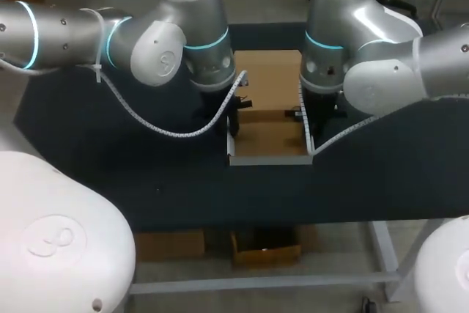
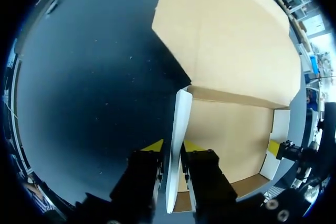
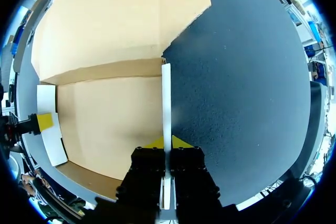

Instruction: Assemble the packaging by folding the flat box into shape, placing the metal phone stand inside, and closing the box properly

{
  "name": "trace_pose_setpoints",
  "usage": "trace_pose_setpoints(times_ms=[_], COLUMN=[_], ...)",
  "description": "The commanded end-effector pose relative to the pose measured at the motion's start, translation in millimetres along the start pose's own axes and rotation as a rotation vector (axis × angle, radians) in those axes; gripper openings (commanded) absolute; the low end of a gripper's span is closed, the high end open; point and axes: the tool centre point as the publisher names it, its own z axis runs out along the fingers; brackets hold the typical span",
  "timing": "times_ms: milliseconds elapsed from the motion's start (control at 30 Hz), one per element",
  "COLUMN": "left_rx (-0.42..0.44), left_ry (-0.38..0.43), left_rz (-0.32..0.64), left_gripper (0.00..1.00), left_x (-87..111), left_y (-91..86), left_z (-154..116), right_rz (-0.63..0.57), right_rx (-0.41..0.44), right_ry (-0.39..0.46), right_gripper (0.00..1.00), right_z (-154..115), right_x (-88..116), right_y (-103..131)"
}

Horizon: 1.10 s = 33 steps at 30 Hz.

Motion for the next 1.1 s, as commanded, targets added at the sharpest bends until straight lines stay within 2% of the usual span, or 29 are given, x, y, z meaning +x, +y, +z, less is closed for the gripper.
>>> trace_pose_setpoints(times_ms=[33, 267, 400, 767, 867, 933, 1100], left_rx=[-0.003, -0.006, -0.008, -0.021, -0.019, -0.017, -0.016], left_ry=[-0.124, -0.127, -0.128, -0.102, -0.096, -0.094, -0.095], left_rz=[-0.002, -0.007, -0.01, -0.014, -0.017, -0.019, -0.018], left_gripper=[0.21, 0.21, 0.16, 0.2, 0.15, 0.0, 0.0], left_x=[1.3, -2.1, -5.2, -12.7, -13.7, -14.6, -16.6], left_y=[-3.0, -3.5, -3.7, -0.5, 0.0, -0.1, 1.0], left_z=[3.6, 5.6, 6.7, 10.6, 10.6, 9.9, 10.3], right_rz=[0.0, 0.0, 0.0, 0.0, 0.0, 0.0, 0.0], right_rx=[0.001, 0.001, 0.001, 0.001, 0.001, 0.001, 0.001], right_ry=[-0.002, -0.002, -0.002, -0.002, -0.002, -0.002, -0.002], right_gripper=[0.0, 0.0, 0.0, 0.0, 0.0, 0.0, 0.0], right_z=[0.1, 0.1, 0.1, 0.1, 0.1, 0.1, 0.1], right_x=[-0.7, -0.7, -0.7, -0.7, -0.7, -0.7, -0.7], right_y=[0.2, 0.2, 0.2, 0.2, 0.2, 0.2, 0.2])
